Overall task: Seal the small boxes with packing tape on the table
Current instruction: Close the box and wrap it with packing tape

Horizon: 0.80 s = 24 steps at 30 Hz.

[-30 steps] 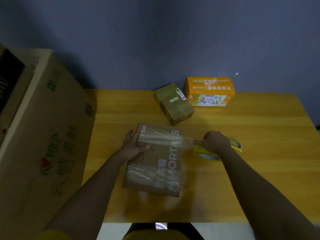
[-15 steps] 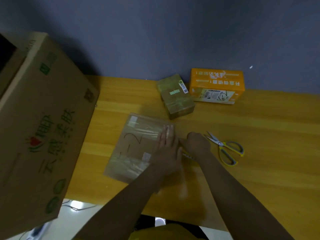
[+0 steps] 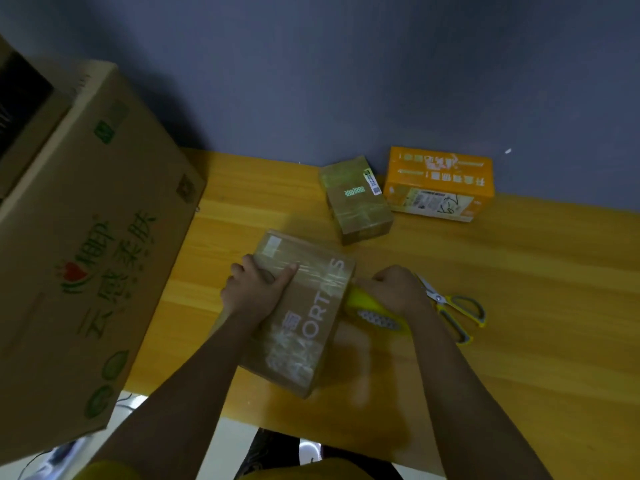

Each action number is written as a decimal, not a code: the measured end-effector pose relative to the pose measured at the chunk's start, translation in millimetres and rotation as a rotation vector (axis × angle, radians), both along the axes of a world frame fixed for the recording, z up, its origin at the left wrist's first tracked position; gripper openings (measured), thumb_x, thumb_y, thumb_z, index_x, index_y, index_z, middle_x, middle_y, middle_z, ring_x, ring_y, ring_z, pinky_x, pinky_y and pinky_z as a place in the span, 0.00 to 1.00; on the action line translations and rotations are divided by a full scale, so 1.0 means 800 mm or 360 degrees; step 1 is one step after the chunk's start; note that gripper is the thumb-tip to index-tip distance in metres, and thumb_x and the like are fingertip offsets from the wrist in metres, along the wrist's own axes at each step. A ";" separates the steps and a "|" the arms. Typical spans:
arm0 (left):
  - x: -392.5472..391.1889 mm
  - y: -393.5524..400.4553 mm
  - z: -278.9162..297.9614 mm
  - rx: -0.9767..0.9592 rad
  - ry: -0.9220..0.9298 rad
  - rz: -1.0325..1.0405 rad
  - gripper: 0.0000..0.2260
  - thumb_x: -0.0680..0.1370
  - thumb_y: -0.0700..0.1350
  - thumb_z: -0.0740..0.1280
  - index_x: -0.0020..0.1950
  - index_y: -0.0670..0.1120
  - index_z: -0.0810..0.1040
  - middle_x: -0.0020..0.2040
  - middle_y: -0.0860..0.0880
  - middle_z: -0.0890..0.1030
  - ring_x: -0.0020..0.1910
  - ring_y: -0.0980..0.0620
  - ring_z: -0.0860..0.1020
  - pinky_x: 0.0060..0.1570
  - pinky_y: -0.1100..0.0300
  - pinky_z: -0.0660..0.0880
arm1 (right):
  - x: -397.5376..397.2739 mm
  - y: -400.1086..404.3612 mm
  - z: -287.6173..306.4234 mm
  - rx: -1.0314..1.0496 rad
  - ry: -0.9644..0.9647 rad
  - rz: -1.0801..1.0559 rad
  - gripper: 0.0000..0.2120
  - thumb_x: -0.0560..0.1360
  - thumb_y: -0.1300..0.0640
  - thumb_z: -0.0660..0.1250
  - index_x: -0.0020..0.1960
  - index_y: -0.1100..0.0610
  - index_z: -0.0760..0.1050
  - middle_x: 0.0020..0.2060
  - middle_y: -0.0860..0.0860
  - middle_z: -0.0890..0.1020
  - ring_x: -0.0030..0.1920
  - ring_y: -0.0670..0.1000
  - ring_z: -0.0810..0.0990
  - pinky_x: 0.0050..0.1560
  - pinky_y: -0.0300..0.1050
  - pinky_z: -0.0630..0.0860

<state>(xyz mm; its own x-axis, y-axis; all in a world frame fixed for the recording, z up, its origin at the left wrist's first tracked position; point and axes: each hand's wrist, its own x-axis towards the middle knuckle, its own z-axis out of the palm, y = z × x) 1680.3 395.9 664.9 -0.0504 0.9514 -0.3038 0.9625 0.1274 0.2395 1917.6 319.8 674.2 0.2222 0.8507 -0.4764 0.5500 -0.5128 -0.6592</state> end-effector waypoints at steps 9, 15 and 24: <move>-0.049 0.025 -0.032 -0.0786 -0.1188 0.0430 0.45 0.69 0.73 0.58 0.73 0.42 0.60 0.62 0.42 0.72 0.54 0.41 0.76 0.52 0.47 0.74 | -0.055 0.072 0.161 0.0155 -0.0389 0.0268 0.25 0.71 0.33 0.66 0.38 0.57 0.76 0.34 0.51 0.79 0.36 0.52 0.76 0.34 0.47 0.71; -0.074 0.049 -0.005 -0.0348 -0.1085 -0.0134 0.33 0.76 0.67 0.53 0.77 0.53 0.55 0.78 0.48 0.55 0.76 0.47 0.55 0.71 0.49 0.57 | -0.137 0.149 0.214 -0.0166 -0.0379 0.0752 0.19 0.76 0.44 0.66 0.58 0.56 0.80 0.57 0.50 0.79 0.55 0.51 0.76 0.56 0.45 0.74; -0.097 0.080 0.048 -0.0453 -0.1426 -0.0935 0.44 0.61 0.76 0.67 0.73 0.64 0.57 0.78 0.58 0.52 0.77 0.56 0.50 0.74 0.47 0.56 | -0.172 0.125 0.196 0.0342 -0.0496 0.0263 0.16 0.72 0.38 0.68 0.45 0.51 0.82 0.35 0.46 0.79 0.39 0.49 0.77 0.36 0.43 0.68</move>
